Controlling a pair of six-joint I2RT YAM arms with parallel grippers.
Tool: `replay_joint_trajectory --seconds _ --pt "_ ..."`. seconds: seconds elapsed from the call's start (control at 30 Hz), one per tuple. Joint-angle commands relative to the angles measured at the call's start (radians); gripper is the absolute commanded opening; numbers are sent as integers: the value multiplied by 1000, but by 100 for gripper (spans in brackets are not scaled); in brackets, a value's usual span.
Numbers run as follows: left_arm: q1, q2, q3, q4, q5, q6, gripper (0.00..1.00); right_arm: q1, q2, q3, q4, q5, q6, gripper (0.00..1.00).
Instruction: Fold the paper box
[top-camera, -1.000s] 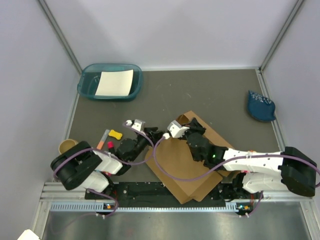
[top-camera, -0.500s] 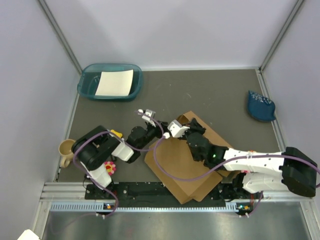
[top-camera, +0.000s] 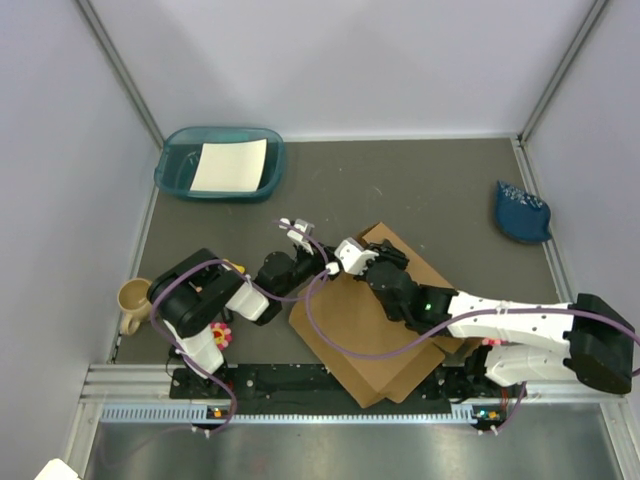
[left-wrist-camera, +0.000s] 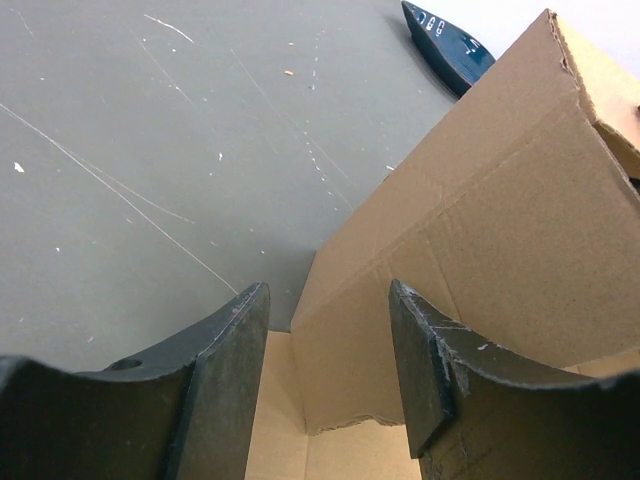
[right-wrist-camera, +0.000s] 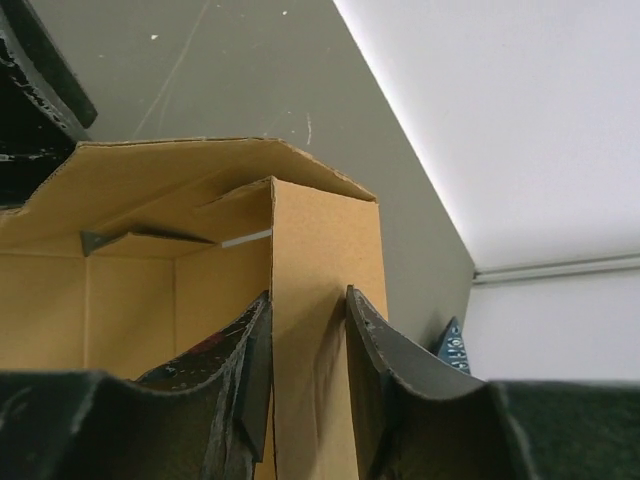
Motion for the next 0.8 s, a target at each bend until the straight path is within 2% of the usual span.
replay_joint_trajectory --seconds 0.0,0.17,0.27,0.53,0.77 --pt "-1 3 18 369 28 -10 57 23 -18 8 -131 -135 163 34" --pt "-1 -2 24 368 41 -16 57 23 -35 14 -159 -136 195 34" --pt "-2 0 33 368 95 -7 58 23 -33 14 -157 -139 215 33" --pt "-47 -2 31 369 161 107 64 23 -12 42 -191 -121 234 19" --pt "-54 0 33 368 134 141 70 23 8 67 -210 -121 234 14"
